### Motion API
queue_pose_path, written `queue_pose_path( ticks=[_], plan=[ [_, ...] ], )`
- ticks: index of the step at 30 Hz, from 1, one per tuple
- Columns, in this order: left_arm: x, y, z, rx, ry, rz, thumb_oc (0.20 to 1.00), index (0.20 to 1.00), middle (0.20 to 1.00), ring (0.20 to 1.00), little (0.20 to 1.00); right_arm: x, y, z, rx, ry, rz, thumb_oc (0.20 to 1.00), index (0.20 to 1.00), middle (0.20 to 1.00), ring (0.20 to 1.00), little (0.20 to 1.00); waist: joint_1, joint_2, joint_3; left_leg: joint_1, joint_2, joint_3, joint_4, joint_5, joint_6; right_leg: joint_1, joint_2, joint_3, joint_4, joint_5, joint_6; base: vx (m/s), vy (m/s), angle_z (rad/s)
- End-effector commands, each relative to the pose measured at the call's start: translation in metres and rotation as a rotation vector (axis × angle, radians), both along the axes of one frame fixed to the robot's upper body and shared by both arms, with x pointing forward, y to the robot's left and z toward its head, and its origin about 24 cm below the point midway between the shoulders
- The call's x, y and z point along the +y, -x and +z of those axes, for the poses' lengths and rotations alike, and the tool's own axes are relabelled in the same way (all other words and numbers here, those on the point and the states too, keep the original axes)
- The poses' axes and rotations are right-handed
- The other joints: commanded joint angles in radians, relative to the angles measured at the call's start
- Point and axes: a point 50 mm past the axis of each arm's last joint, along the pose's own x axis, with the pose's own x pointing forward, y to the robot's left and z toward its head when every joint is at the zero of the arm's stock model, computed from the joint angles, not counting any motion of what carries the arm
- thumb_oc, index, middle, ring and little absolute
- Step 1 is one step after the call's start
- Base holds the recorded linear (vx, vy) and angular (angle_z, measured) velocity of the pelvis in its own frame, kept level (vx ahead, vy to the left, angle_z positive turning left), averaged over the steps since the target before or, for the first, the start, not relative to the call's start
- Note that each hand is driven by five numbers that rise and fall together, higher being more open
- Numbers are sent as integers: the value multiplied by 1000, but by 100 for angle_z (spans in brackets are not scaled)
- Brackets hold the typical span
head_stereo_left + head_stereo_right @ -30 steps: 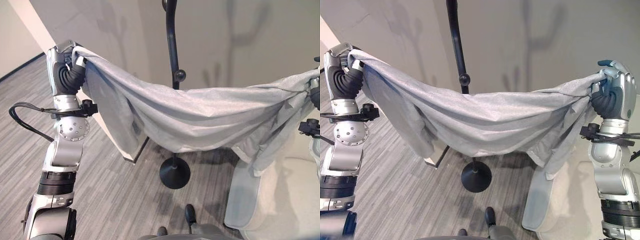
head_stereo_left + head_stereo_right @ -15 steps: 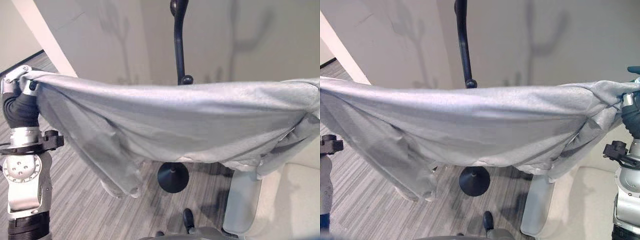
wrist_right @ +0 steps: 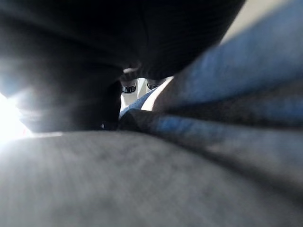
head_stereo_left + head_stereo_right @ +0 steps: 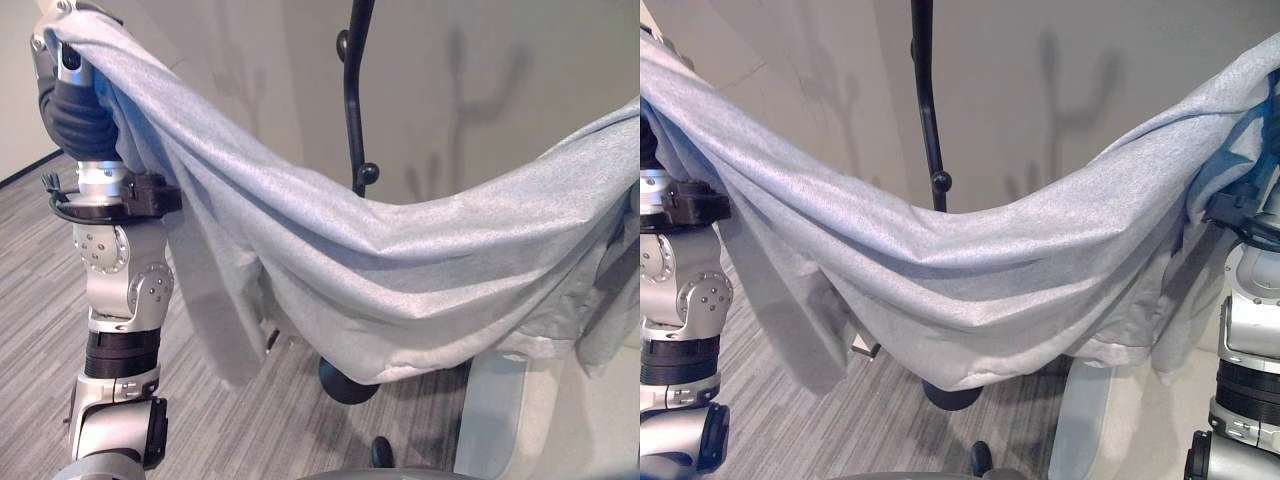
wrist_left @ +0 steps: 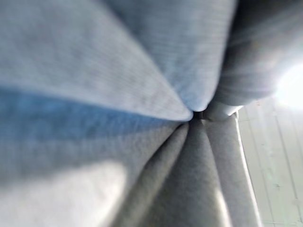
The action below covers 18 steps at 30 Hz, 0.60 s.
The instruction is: Hang the clothes on the sofa on the clothes rack.
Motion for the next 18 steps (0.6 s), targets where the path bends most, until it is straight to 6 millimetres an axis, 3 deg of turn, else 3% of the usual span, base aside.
queue_pose_path(
  ticks=[1,4,11,15,17,18],
  plan=[
    [6,-7,21,-17,-39,119,200,200,200,200,200,-4,-2,26,-50,65,-110,200,200,200,200,200,18,-33,-76,-48,-19,83,1,6,-37,136,-20,-43,5,-162,82,9,-8,4],
    [25,-27,37,63,-75,293,200,200,200,200,200,-14,-19,46,-8,106,-246,200,200,200,200,200,21,-36,-80,-46,-18,87,1,7,-36,137,-19,-48,6,-160,88,25,-11,6],
    [51,-65,43,281,-27,403,200,200,200,200,200,-39,-57,69,151,67,-437,200,200,200,200,200,14,-36,-64,-52,-14,91,1,5,-44,131,-16,-57,8,-162,94,0,0,0],
    [60,-81,36,415,-126,546,200,200,200,200,200,-54,-78,59,305,14,-500,200,200,200,200,200,16,-38,-49,-69,-13,90,1,15,-48,116,-15,-63,9,-154,95,-18,-6,3],
    [57,-89,23,484,-218,613,200,200,200,200,200,-58,-92,38,428,-7,-501,200,200,200,200,200,20,-42,-33,-85,-11,92,1,20,-49,103,-16,-65,8,-148,96,-34,-13,3],
    [57,-89,23,484,-218,614,200,200,200,200,200,-58,-92,39,428,-7,-501,200,200,200,200,200,20,-41,-33,-86,-11,92,1,21,-49,102,-16,-65,8,-148,96,-32,-16,1]
  ],
)
